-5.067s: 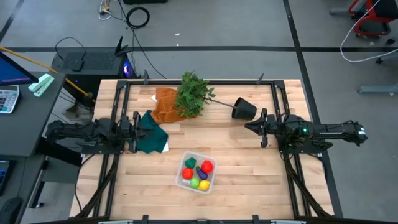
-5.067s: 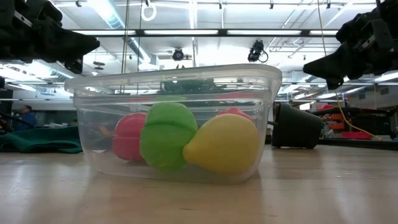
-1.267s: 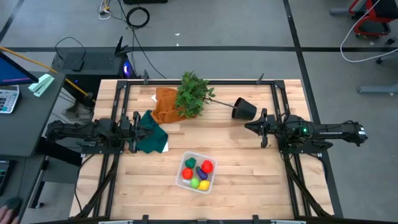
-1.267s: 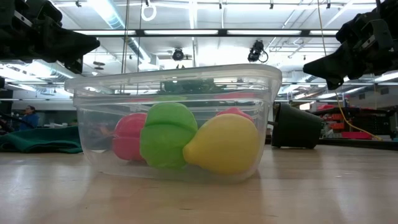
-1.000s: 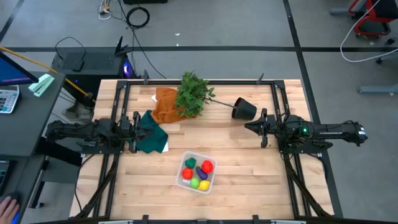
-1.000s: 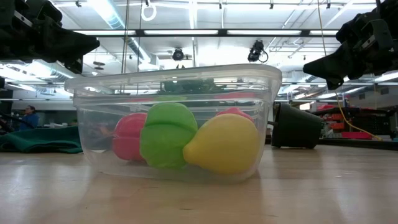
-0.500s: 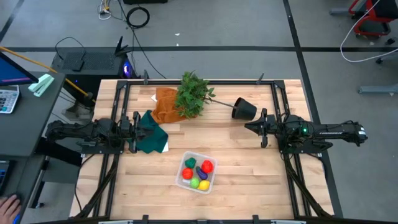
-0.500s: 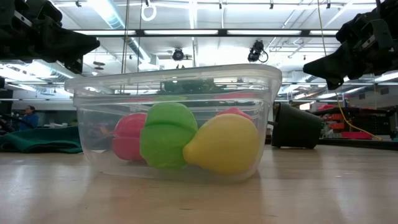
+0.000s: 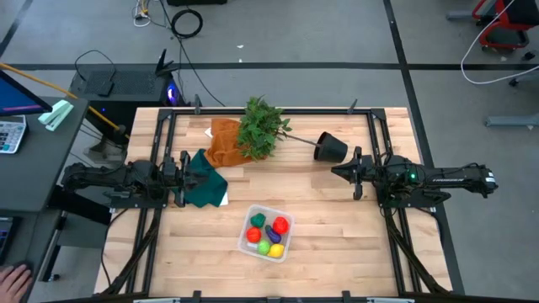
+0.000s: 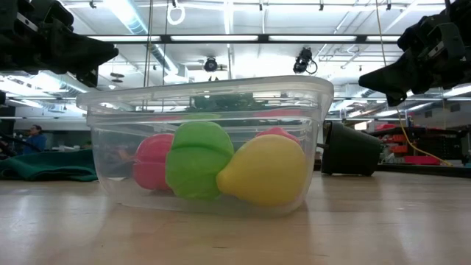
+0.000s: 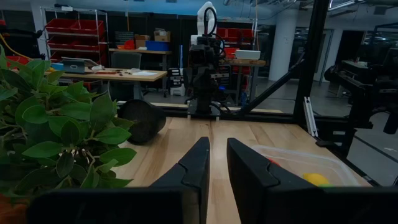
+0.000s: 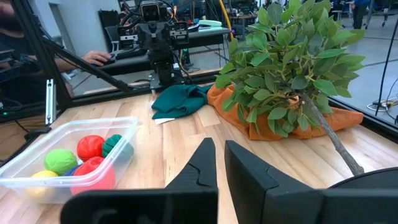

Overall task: Pick and placing Produce into tupperware
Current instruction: Return to Home Position

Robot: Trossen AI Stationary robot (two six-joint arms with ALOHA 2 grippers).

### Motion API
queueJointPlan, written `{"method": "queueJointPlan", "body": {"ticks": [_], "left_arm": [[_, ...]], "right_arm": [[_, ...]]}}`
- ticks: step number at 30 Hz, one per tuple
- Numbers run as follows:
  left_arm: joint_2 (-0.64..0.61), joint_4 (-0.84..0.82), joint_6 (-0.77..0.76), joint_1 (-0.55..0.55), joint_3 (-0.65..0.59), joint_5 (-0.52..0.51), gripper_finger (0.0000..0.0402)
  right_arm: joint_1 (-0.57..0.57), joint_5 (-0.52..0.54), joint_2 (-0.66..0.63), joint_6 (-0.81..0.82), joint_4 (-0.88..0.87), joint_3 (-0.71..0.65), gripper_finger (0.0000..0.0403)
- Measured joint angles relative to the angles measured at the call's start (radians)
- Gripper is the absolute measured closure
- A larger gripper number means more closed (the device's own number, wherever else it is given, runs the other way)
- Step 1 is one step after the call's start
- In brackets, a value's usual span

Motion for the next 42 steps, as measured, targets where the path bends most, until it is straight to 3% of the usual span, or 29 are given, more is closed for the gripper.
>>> {"method": "queueJointPlan", "body": {"ticks": [42], "left_arm": [[0.0,0.0,0.0,0.0,0.0,0.0,0.0338]], "right_arm": [[0.0,0.0,0.0,0.0,0.0,0.0,0.0403]]}}
